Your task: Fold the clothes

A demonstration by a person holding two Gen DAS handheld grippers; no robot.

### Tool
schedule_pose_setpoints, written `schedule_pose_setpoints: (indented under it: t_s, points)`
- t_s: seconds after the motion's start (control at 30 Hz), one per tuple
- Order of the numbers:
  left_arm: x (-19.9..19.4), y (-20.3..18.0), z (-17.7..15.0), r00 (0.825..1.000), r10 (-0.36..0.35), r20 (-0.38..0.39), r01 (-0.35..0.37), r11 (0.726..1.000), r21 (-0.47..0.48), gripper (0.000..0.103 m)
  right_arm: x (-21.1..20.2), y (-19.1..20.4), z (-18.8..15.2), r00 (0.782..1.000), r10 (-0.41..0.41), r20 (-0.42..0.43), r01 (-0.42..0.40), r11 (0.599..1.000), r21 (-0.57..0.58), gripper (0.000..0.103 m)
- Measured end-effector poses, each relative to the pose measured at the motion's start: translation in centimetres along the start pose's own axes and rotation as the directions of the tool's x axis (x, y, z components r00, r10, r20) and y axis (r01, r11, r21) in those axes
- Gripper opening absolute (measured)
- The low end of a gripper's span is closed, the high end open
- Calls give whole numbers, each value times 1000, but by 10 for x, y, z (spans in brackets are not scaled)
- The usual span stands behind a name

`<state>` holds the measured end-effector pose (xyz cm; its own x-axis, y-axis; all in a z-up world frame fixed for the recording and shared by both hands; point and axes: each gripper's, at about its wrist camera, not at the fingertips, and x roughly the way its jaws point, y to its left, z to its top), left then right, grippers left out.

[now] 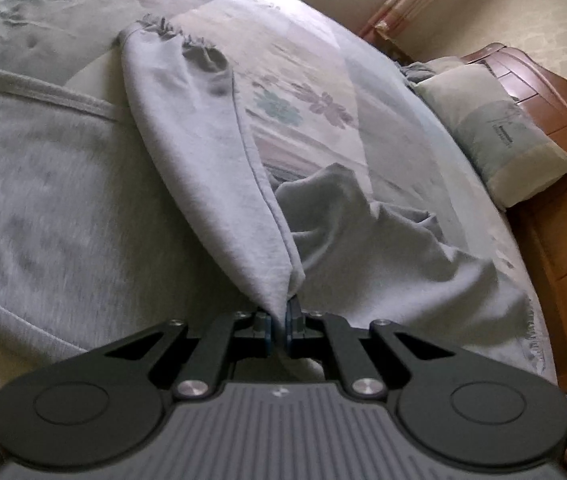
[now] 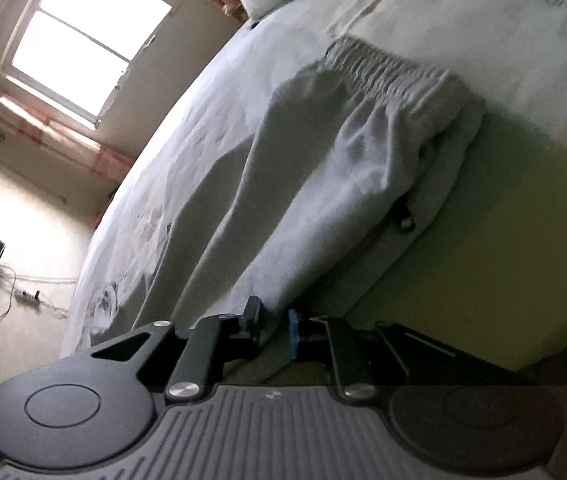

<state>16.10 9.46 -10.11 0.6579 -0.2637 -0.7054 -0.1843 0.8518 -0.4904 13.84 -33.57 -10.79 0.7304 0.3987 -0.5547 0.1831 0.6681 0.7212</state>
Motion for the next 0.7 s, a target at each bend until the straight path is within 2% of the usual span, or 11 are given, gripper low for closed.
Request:
schedule_pose_setpoints:
  t_s: [0.13,0.27,0.5,0.57,0.63,0.7]
  points:
    - [1,0,1,1000,-4,-1,4,1000,4,4,-2,0,6,999,-12,37,11,1000,16,20]
    - [-4,1,0,1000,-8,2,8,1000,-10,4,-2,7,9,998,-28,48,30,999,-23,14]
    - [-10,4,-2,1000,-8,0,8,1000,-20,4,-3,10,14,998,-44,37,45,998,-38,11]
    - [-7,7,-5,1000,-8,-7,8,1000,-27,4,-1,2,14,999,-47,27,47,999,-4,12]
    - [-4,10,-7,1000,-11,-21,10,999,-32,5,-2,-4,13,999,-32,28,31,999,35,17]
    - [-3,9,-7,999,-13,-32,12,1000,-22,6,-9,-3,15,997,-37,63,35,999,38,21]
